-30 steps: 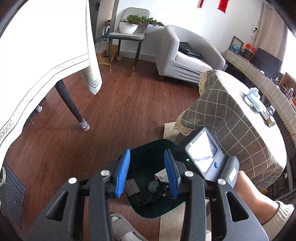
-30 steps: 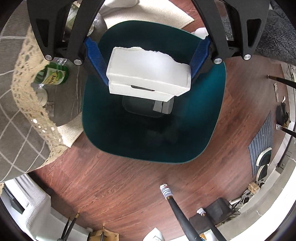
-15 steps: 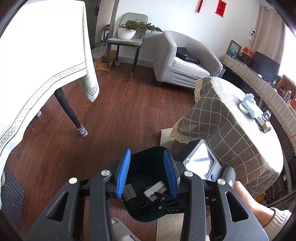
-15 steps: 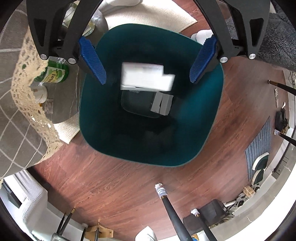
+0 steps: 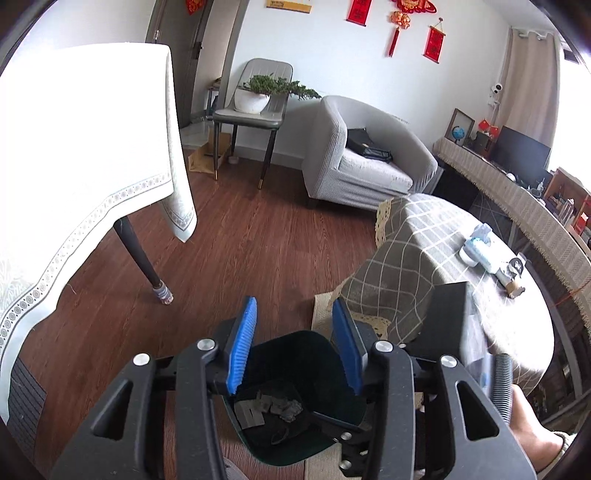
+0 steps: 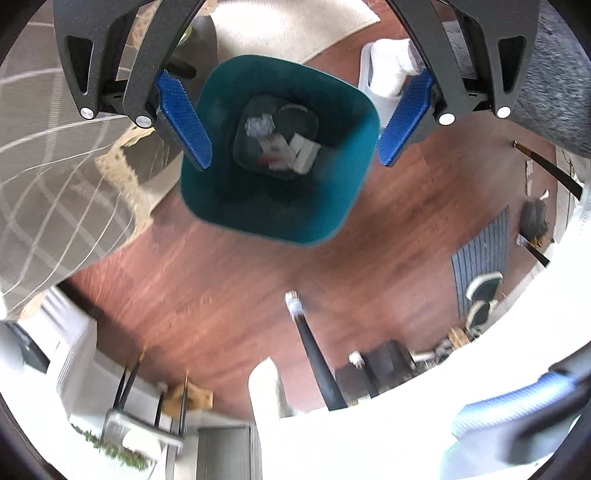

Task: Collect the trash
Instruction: 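Move both tools back over the table toward the remaining trash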

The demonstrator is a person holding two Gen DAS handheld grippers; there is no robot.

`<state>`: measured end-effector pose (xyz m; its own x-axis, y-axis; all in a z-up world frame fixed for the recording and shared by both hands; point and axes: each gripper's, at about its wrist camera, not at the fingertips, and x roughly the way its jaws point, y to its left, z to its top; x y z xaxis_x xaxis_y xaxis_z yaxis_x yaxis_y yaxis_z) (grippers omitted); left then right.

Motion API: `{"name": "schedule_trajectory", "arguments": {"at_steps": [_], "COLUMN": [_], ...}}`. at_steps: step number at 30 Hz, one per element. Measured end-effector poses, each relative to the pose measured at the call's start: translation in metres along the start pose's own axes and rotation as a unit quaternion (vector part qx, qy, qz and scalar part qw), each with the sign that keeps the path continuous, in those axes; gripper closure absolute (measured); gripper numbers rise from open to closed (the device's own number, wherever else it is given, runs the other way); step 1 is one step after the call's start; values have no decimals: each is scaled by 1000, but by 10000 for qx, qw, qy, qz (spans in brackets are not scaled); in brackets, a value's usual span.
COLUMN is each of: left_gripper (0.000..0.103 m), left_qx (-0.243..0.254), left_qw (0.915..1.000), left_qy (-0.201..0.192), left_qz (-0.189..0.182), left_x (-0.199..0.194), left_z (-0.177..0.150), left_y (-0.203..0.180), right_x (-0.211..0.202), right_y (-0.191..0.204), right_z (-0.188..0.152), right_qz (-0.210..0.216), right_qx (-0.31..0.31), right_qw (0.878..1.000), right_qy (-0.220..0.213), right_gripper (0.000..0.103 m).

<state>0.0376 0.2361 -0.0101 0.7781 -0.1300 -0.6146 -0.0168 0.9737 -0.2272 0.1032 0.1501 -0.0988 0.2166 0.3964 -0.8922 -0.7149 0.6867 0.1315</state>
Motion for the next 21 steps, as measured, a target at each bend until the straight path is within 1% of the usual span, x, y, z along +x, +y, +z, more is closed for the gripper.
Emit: {"name": "schedule_trajectory", "arguments": {"at_steps": [5,7,8,10,13,16,18,21], "left_gripper": [54,50,50,44,43,41,40,40], "left_qx": [-209,-225,-225,-204,-122,-125,-107,-45], "left_qw": [9994,9991,9990,9991,9991,9989,9988,9984], "left_qy": [-277,-345,-363,-361,-388,-438,-474,-551], "left_qz": [-88,-90,-91,-104,-86,-100,-113,-133], "left_x": [-8,-10,-10,-11,-10,-10,-9,-10], "left_z": [8,11,12,15,19,22,24,24], "left_y": [-2,-5,-6,-10,-19,-25,-32,-41], "right_x": [-36,-49,-57,-70,-90,-103,-113,-129], "right_y": [-1,-1,-2,-4,-10,-17,-21,-28], "right_z": [5,5,6,5,3,-1,-4,-9], "right_qz": [49,1,-33,-62,-131,-192,-254,-371], "right_qx": [-62,-115,-143,-148,-108,-25,15,101], "right_qw": [9988,9978,9969,9956,9927,9904,9885,9852], "right_qy": [-489,-658,-772,-921,-1193,-1366,-1490,-1668], "right_gripper": [10,10,11,12,12,13,16,16]}}
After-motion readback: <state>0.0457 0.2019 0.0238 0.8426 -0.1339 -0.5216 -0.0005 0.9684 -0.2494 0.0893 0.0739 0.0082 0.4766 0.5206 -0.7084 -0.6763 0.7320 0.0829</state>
